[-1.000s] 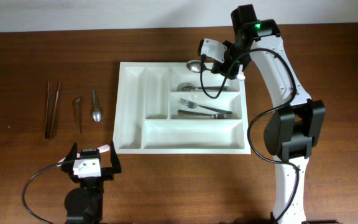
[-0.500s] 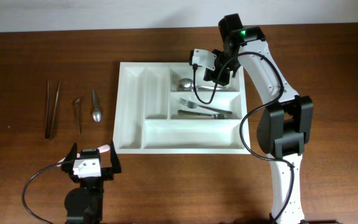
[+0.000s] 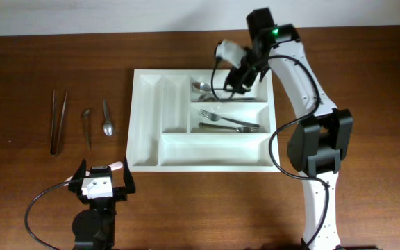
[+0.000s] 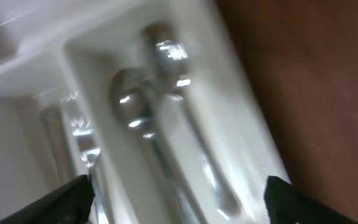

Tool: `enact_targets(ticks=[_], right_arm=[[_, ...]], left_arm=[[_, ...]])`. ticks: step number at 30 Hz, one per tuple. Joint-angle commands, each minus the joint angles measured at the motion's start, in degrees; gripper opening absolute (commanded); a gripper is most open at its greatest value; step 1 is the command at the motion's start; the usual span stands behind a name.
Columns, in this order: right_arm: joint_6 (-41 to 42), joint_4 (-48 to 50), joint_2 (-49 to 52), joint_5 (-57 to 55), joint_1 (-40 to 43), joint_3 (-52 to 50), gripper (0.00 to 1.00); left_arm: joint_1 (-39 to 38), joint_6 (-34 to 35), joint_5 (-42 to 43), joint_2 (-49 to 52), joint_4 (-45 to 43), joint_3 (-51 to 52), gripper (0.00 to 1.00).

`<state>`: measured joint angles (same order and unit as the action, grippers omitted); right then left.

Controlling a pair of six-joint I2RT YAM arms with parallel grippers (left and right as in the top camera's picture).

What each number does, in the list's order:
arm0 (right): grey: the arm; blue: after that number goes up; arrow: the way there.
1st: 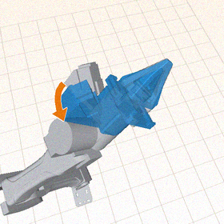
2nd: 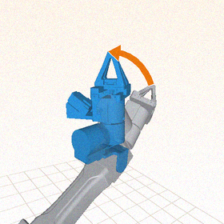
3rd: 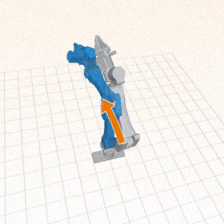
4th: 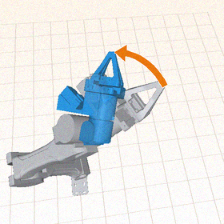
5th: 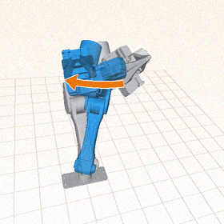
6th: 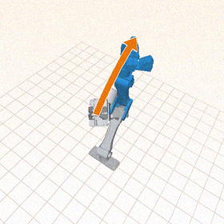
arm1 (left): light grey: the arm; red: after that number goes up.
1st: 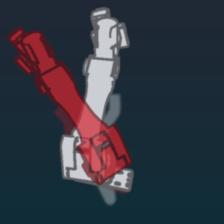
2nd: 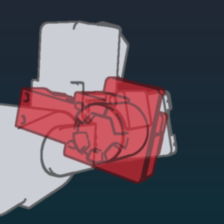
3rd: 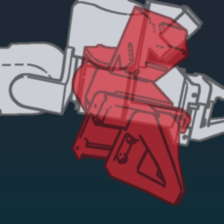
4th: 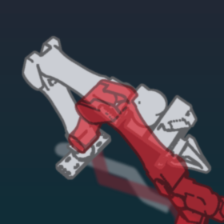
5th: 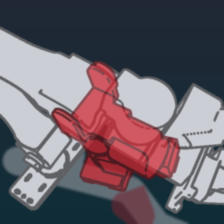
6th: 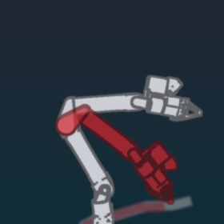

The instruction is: Pack container

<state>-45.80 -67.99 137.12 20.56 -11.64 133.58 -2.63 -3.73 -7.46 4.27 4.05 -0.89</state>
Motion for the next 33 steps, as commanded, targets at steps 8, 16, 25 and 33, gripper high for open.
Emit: enact_targets(ticks=[8,16,25,33], right_arm=[[26.9,-8.6,-1.9,-6.0,11.9,17.3,0.99],[26.8,-9.2,-1.8,-6.0,18.4,17.4,0.99],[26.8,-9.2,-1.8,-6.0,19.2,17.4,0.99],[26.8,-9.2,-1.8,-6.0,19.2,17.4,0.99]], left_arm=[[0.3,-1.1,0.6,-0.4,-0.1,0.3,0.99],[0.3,-1.1,0.6,-0.4,-0.1,0.3,0.99],[0.3,-1.1,0.6,-0.4,-0.1,0.3,0.99],[0.3,1.0,5.4,-0.4,-0.5,-0.9,0.99]])
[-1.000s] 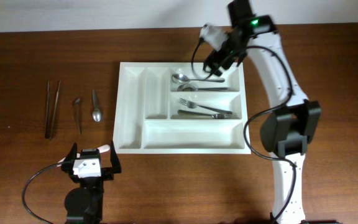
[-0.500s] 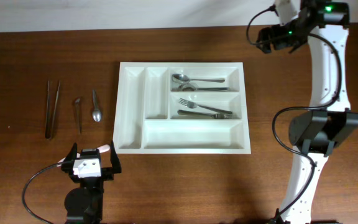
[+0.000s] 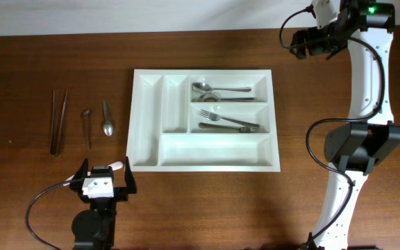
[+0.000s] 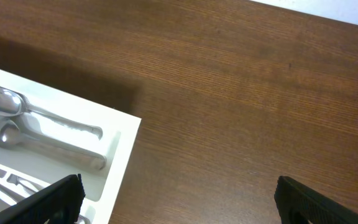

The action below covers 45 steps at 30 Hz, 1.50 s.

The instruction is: Pack container

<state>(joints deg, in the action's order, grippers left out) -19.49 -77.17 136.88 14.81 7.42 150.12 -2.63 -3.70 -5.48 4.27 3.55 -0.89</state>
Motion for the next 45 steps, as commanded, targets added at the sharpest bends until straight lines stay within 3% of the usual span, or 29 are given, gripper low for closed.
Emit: enact_targets(ticks=[1,7,15,17,18,21,26,30,35,45], right_arm=[[0.5,0.0,-1.6,-0.3,0.1,0.8,0.99],[0.5,0.0,-1.6,-0.3,0.1,0.8,0.99],[0.5,0.0,-1.6,-0.3,0.1,0.8,0.99],[0.5,0.0,-1.6,-0.3,0.1,0.8,0.99],[0.5,0.0,-1.6,-0.3,0.1,0.8,0.99],[0.5,0.0,-1.6,-0.3,0.1,0.8,0.99],[0.5,0.0,-1.6,-0.3,0.1,0.8,0.99],[0.5,0.0,-1.6,-0.3,0.1,0.8,0.99],[0.5,0.0,-1.6,-0.3,0.1,0.8,0.99],[0.5,0.0,-1.6,-0.3,0.1,0.8,0.99]], left_arm=[[0.3,2.8,3.7,-0.4,1.3,-2.1,0.99],[0.3,5.2,0.0,4.7,22.5,-18.8,0.99],[0.3,0.5,0.5,28.2,43.7,-49.2,0.99],[0.3,-2.8,2.7,34.6,48.5,-55.2,0.99],[0.3,-9.6,4.2,42.3,54.4,-60.8,0.99],[0.3,-16.8,4.2,52.6,60.7,-65.9,0.99],[0.2,-17.9,3.0,65.1,59.1,-68.5,0.99],[0.2,-17.9,-0.8,69.7,58.1,-68.5,0.99],[0.4,-28.9,-2.6,74.2,57.7,-68.5,0.97],[7.3,-30.8,-3.7,86.1,52.3,-68.5,1.0]])
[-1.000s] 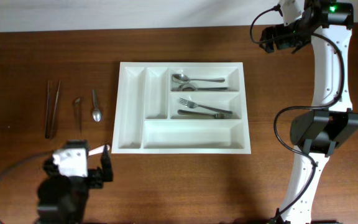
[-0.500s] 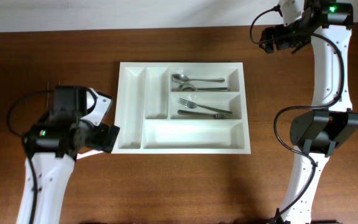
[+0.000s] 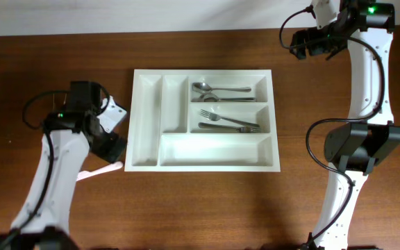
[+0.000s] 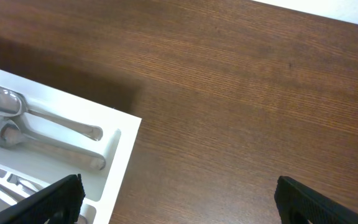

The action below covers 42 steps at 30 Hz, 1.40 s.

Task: Pack container
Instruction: 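Reach the left gripper to the small spoons left of the tray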

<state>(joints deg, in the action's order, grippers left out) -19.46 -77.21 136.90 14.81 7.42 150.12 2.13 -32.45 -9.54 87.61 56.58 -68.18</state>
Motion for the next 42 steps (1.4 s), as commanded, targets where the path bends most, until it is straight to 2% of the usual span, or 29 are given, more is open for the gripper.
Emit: enact_targets(ticks=[1,8,12,17,21,23,26,28,30,35,36,37,42], right_arm=[[0.5,0.0,-1.6,-0.3,0.1,0.8,0.99],[0.5,0.0,-1.6,-0.3,0.1,0.8,0.99],[0.5,0.0,-1.6,-0.3,0.1,0.8,0.99],[0.5,0.0,-1.6,-0.3,0.1,0.8,0.99],[0.5,0.0,-1.6,-0.3,0.1,0.8,0.99],[0.5,0.0,-1.6,-0.3,0.1,0.8,0.99],[0.5,0.0,-1.6,-0.3,0.1,0.8,0.99],[0.5,0.0,-1.6,-0.3,0.1,0.8,0.99],[0.5,0.0,-1.6,-0.3,0.1,0.8,0.99],[0.5,0.0,-1.6,-0.3,0.1,0.8,0.99],[0.5,0.0,-1.6,-0.3,0.1,0.8,0.99],[0.5,0.0,-1.6,-0.3,0.1,0.8,0.99],[0.5,0.0,-1.6,-0.3,0.1,0.8,0.99]], left_arm=[[3.4,-2.1,1.4,3.5,-1.2,-1.2,1.0],[9.0,-2.1,6.2,8.7,-3.7,-1.2,1.0],[10.7,-3.2,6.3,11.5,-3.9,-1.2,0.96],[11.5,-2.1,8.0,14.1,-6.9,-1.2,0.97],[11.6,2.3,8.1,14.1,-11.2,-1.2,0.9],[12.1,6.8,8.1,14.1,-13.7,-1.2,0.73],[13.8,16.9,8.2,14.1,-16.1,-1.2,0.62],[15.2,23.7,8.8,14.3,-17.6,-1.2,0.66],[16.4,27.3,11.3,14.4,-19.2,-1.2,0.76],[17.4,27.5,15.9,14.4,-20.2,-1.2,0.78],[17.4,27.5,15.8,14.4,-20.5,-1.2,0.84],[17.4,27.6,16.0,14.6,-20.9,-1.2,0.99],[17.4,30.4,16.0,15.7,-23.1,-1.2,0.99]])
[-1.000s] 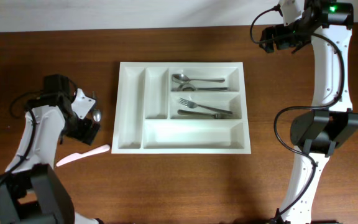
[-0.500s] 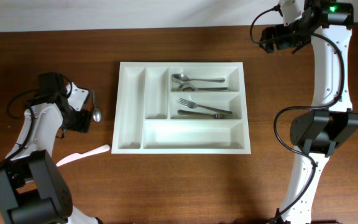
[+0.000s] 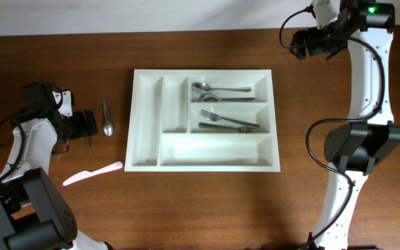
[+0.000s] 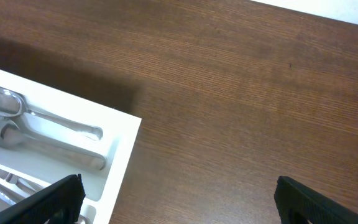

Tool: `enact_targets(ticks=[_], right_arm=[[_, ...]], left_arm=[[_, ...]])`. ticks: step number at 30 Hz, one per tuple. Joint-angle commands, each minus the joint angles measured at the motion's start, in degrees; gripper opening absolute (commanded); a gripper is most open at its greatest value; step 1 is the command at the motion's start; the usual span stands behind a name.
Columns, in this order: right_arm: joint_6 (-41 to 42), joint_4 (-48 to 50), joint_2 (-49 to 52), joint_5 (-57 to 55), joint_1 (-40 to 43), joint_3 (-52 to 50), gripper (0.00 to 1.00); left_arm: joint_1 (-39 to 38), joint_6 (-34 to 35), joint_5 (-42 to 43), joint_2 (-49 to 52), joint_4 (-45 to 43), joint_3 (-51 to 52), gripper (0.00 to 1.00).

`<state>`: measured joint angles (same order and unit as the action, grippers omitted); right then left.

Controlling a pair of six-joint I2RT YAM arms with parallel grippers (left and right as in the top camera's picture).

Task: Pack container
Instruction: 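Reach the left gripper to the small spoons left of the tray, then close the left gripper on the small bent spoon and lift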

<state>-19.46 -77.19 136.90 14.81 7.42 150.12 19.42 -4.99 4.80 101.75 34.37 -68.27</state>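
The white cutlery tray (image 3: 214, 149) lies mid-table, with two spoons (image 3: 217, 89) in its top right compartment and forks (image 3: 228, 121) in the one below. A loose spoon (image 3: 107, 119) rests on the table left of the tray, and a pink knife (image 3: 92, 173) lies nearer the front. My left gripper (image 3: 86, 125) sits low just left of that spoon; its jaws are too small to read. My right gripper (image 4: 179, 208) is open and empty, high over bare wood beyond the tray's right corner (image 4: 120, 155).
The left arm covers the table's left part, hiding whatever lies under it. The tray's two left slots and long front compartment hold nothing. The right arm's cable and links (image 3: 367, 83) hang along the table's right side.
My left arm has swung from beside the tray's left edge out to the left; its gripper is now low beside the loose spoon. The right arm and the tray's contents are unchanged.
First my right gripper was over the spoon compartment while the left arm sat folded at the front. Then the right arm stood at the back right corner, open, two spoons in the tray. The left arm later appeared by the tray's left edge, and now reaches the loose cutlery.
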Motion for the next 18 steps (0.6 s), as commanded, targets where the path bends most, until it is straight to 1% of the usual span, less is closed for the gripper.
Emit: enact_targets(ticks=[1,2,6,11,15,17,18], right_arm=[[0.5,0.0,-1.6,-0.3,0.1,0.8,0.99],[0.5,0.0,-1.6,-0.3,0.1,0.8,0.99],[0.5,0.0,-1.6,-0.3,0.1,0.8,0.99],[0.5,0.0,-1.6,-0.3,0.1,0.8,0.99],[0.5,0.0,-1.6,-0.3,0.1,0.8,0.99],[0.5,0.0,-1.6,-0.3,0.1,0.8,0.99],[0.5,0.0,-1.6,-0.3,0.1,0.8,0.99]], left_arm=[[0.1,3.6,1.6,2.2,-1.5,-1.1,0.9],[0.1,4.2,1.4,2.7,-1.9,-1.1,0.82],[0.1,5.7,1.2,4.8,-4.0,-1.1,0.8],[0.1,5.7,1.2,7.3,-5.8,-1.1,0.77],[0.1,5.7,0.7,10.0,-8.0,-1.1,0.77],[0.1,5.6,0.1,11.3,-9.3,-1.1,0.75],[0.1,5.6,-0.1,11.8,-9.7,-1.1,0.72]])
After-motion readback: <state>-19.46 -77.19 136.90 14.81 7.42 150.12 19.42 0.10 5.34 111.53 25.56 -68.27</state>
